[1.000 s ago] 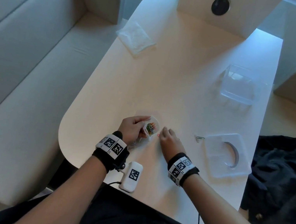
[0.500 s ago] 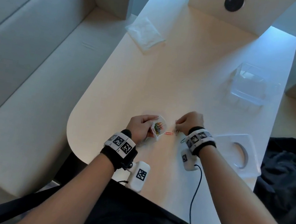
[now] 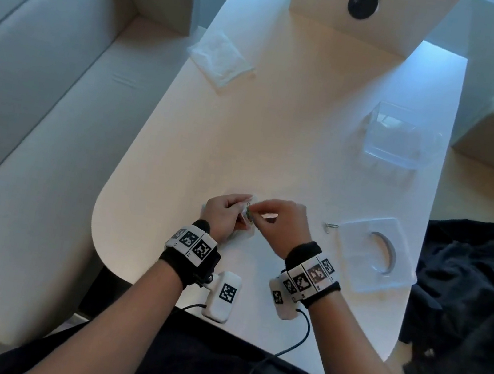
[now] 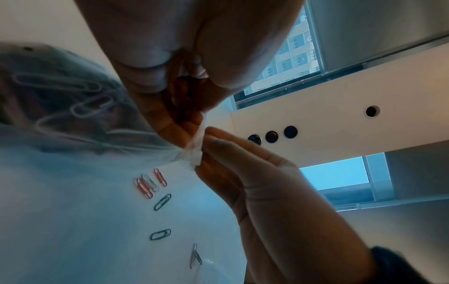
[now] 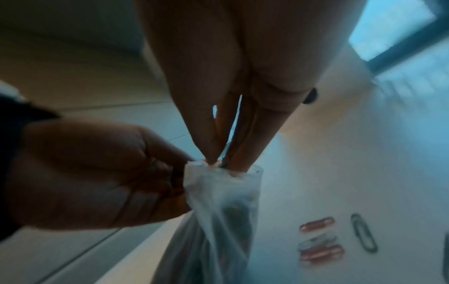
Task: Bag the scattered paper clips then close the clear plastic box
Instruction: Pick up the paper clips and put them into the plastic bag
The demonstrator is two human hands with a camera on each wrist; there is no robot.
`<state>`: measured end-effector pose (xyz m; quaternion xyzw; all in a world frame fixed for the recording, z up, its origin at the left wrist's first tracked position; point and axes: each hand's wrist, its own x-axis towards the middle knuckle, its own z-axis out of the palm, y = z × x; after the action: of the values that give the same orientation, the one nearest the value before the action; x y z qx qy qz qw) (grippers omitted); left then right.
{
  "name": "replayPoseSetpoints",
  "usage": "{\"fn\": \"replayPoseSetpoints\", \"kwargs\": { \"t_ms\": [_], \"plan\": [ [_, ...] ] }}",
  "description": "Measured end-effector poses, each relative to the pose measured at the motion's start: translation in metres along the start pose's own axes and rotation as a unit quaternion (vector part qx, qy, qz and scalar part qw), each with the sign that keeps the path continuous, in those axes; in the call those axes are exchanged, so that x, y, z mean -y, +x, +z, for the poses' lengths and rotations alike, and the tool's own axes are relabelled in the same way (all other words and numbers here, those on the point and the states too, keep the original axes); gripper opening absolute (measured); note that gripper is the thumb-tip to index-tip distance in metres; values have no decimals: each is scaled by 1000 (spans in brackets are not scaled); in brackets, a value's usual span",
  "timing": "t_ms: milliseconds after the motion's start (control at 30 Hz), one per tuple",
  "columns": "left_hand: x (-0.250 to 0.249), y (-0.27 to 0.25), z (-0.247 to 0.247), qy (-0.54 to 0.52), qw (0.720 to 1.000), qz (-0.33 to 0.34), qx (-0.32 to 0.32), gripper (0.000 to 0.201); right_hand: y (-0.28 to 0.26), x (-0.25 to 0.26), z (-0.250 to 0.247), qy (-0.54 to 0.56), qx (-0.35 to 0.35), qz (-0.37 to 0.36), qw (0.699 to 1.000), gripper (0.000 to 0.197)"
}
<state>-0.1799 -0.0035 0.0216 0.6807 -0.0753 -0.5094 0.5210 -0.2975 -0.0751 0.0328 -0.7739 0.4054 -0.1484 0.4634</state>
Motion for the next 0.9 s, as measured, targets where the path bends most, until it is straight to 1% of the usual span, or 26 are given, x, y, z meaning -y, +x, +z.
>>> {"fn": "replayPoseSetpoints", "kwargs": {
  "t_ms": [33, 67, 133, 167, 200, 267, 300, 367, 400, 467, 533, 633, 700, 733, 767, 800, 833, 867, 900],
  "plan": [
    [0, 0, 0, -1, 1000, -1, -1, 26, -1, -1, -2, -4, -11, -15, 1000, 9],
    [-1, -1, -1, -1, 1000, -1, -2, 25, -1, -4, -6, 1, -39, -24, 999, 11],
    [-2, -1, -4, -3, 1000, 1, -6, 24, -4, -22, -17, -24, -125, -13, 992, 17],
    [-2, -1, -5, -3, 1000, 3, -7, 24, -5, -35, -22, -69, -156, 19, 985, 22],
    [-3, -2, -7, -1, 1000, 6, -9, 24, -7, -50, -26, -124, -163, 71, 976, 30],
    [-4, -2, -9, -4, 1000, 11, -9, 24, -11, -76, -27, -201, -114, 182, 956, 50],
    [-5, -3, -9, -8, 1000, 12, -9, 24, -13, -85, -23, -217, -87, 216, 948, 56],
    [-6, -6, -9, -10, 1000, 15, -9, 25, -15, -93, -6, -252, -54, 233, 938, 60],
    [-5, -7, -10, -9, 1000, 17, -9, 26, -15, -91, 4, -267, -47, 229, 935, 61],
    [-5, -8, -12, -6, 1000, 23, -8, 27, -14, -82, 24, -265, -37, 215, 939, 63],
    [-5, -9, -14, -4, 1000, 29, -10, 28, -11, -71, 43, -281, -15, 190, 941, 66],
    [-5, -9, -18, -10, 999, 26, -18, 27, -5, -62, 65, -337, 14, 160, 928, 65],
    [-6, -10, -20, -19, 999, 23, -19, 27, -2, -62, 70, -360, 23, 128, 924, 60],
    [-7, -10, -22, -25, 999, 22, -20, 26, -3, -60, 69, -371, 28, 100, 923, 56],
    [-6, -9, -23, -28, 999, 20, -23, 26, -3, -60, 66, -384, 24, 57, 921, 52],
    [-6, -10, -24, -28, 999, 19, -27, 26, -3, -62, 64, -406, 24, 12, 914, 46],
    [-6, -10, -24, -28, 999, 19, -30, 26, -3, -66, 61, -433, 28, -18, 901, 40],
    [-6, -9, -24, -30, 999, 18, -32, 26, -3, -68, 57, -459, 37, -37, 887, 35],
    [-6, -9, -24, -33, 999, 16, -33, 26, -4, -71, 53, -470, 61, -42, 880, 31]
  ]
}}
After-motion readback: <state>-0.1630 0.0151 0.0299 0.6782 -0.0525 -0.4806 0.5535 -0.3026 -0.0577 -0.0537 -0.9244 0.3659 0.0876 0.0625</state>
